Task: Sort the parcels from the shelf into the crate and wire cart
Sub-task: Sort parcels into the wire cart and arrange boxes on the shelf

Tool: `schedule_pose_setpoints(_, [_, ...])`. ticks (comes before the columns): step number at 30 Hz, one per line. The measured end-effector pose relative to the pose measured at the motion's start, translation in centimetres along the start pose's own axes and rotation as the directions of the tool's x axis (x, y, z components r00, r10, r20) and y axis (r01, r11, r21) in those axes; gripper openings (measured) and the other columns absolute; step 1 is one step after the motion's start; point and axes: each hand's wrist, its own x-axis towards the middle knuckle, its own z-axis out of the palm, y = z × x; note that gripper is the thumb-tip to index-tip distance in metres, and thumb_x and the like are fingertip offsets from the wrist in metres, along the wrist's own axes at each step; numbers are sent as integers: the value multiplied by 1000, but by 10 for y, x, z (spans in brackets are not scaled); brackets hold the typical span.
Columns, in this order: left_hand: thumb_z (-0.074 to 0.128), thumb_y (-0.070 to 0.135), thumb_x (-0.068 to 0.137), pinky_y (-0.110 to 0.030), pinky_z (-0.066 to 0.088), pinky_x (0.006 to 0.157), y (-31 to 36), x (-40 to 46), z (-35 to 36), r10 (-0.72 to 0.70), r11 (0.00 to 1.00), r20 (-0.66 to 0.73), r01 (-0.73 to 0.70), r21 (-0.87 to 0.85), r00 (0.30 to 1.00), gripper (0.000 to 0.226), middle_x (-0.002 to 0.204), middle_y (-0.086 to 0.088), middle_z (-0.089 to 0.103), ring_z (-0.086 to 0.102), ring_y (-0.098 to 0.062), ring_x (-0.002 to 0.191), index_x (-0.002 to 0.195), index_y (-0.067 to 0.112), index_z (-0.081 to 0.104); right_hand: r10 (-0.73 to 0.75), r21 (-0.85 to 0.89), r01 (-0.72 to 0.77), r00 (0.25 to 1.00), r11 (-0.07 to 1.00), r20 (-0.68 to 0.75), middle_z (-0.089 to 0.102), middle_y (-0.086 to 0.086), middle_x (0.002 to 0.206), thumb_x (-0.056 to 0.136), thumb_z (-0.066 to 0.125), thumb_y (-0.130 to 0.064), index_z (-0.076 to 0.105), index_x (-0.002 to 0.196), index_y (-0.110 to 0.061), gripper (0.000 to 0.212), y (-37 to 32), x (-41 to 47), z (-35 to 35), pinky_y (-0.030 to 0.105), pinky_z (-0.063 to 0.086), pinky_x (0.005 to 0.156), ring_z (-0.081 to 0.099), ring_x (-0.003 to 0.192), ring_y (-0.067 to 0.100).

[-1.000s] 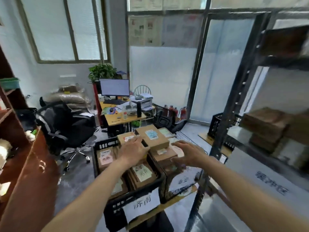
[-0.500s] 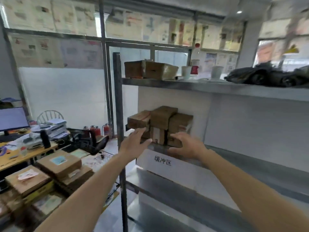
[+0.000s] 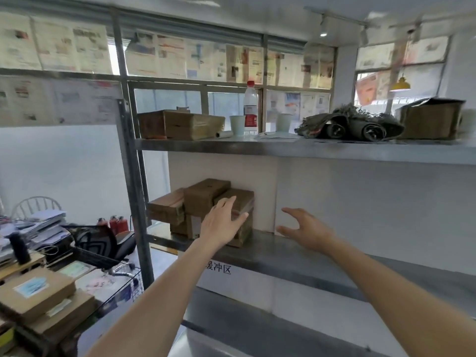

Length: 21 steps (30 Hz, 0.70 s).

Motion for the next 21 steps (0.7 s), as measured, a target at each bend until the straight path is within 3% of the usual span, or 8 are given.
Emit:
schedule_pose_setpoints(10, [44,66,97,-52,44,108,-62,98,45,-154,988,52,153,20,987,75,160,-8,34,40,-32,142,157,23,30,9,112,-16,998,994,66,36,-1,161,95,52,-68,35,156,-36,71,-7,126,47,36,34,118,40,144,22])
schedule_pose_setpoints(14, [45,65,97,-53,46,106,-73,111,54,-166,986,53,167,-13,985,73,157,-9,39,43,-32,139,156,23,34,31,278,-49,997,959,69,36,-2,162,95,53,-66,38,155,-35,70,-10,158,73,36,35,117,41,144,23])
schedule_pose_setpoints(21, [48,61,99,-47,42,107,-60,118,54,-200,980,-28,200,-7,979,67,150,-15,42,40,-37,138,152,23,39,74,530,-100,995,842,69,42,2,158,96,51,-65,36,157,-32,70,-20,183,100,24,32,99,42,142,22])
